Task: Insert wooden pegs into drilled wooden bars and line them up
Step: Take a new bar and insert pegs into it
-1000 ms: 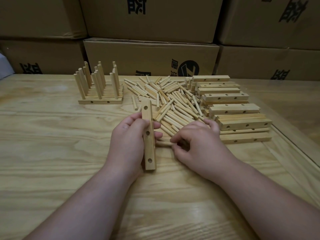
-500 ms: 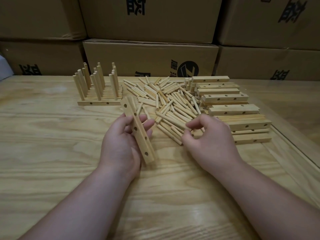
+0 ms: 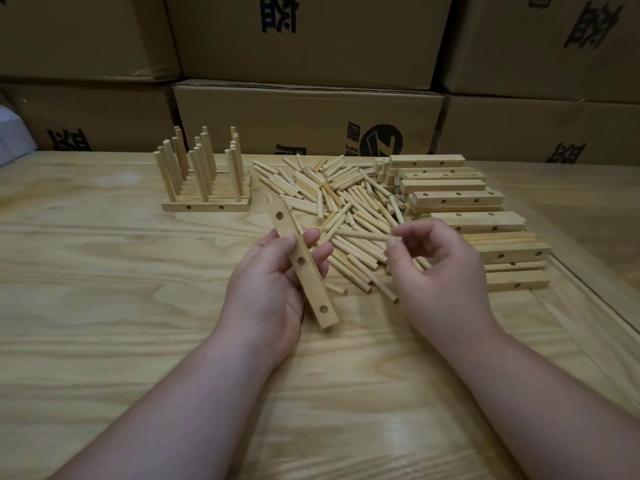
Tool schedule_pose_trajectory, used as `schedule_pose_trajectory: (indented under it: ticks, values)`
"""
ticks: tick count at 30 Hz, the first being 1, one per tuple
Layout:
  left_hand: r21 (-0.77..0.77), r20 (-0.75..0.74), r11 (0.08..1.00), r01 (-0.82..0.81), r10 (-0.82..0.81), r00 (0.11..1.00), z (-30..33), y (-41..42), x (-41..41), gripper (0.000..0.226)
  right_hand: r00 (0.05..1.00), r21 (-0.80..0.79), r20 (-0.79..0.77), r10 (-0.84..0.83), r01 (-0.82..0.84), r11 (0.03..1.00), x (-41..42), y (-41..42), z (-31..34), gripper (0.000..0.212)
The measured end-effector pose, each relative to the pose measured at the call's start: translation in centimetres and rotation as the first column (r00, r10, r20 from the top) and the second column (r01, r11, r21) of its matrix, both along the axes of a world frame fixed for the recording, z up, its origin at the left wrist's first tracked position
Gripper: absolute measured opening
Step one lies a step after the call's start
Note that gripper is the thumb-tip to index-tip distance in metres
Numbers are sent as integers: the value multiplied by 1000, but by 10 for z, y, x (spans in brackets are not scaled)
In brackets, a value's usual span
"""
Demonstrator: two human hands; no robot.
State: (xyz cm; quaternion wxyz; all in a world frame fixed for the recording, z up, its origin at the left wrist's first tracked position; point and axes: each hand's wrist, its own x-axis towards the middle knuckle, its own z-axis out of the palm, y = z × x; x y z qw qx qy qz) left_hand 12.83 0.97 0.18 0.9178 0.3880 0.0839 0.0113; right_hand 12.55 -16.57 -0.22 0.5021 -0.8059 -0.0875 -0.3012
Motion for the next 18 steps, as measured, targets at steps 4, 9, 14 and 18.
schedule_pose_trajectory:
  ticks: [4, 9, 14, 18]
  values:
    - [92, 31, 996, 20, -23, 999, -2, -3, -1, 28, 994, 63, 108, 3, -10, 998, 1, -2, 0, 7]
    - [190, 99, 981, 50, -70, 993, 0, -4, -7, 18, 978, 6, 206, 15, -17, 1000, 1, -2, 1, 3]
    - [167, 110, 960, 226, -246, 963, -2, 1, -7, 35, 968, -8, 228, 107, -108, 994, -1, 2, 2, 13]
    - [143, 128, 932, 334, -352, 927, 0, 3, -9, 54, 942, -34, 324, 91, -85, 996, 0, 2, 2, 23]
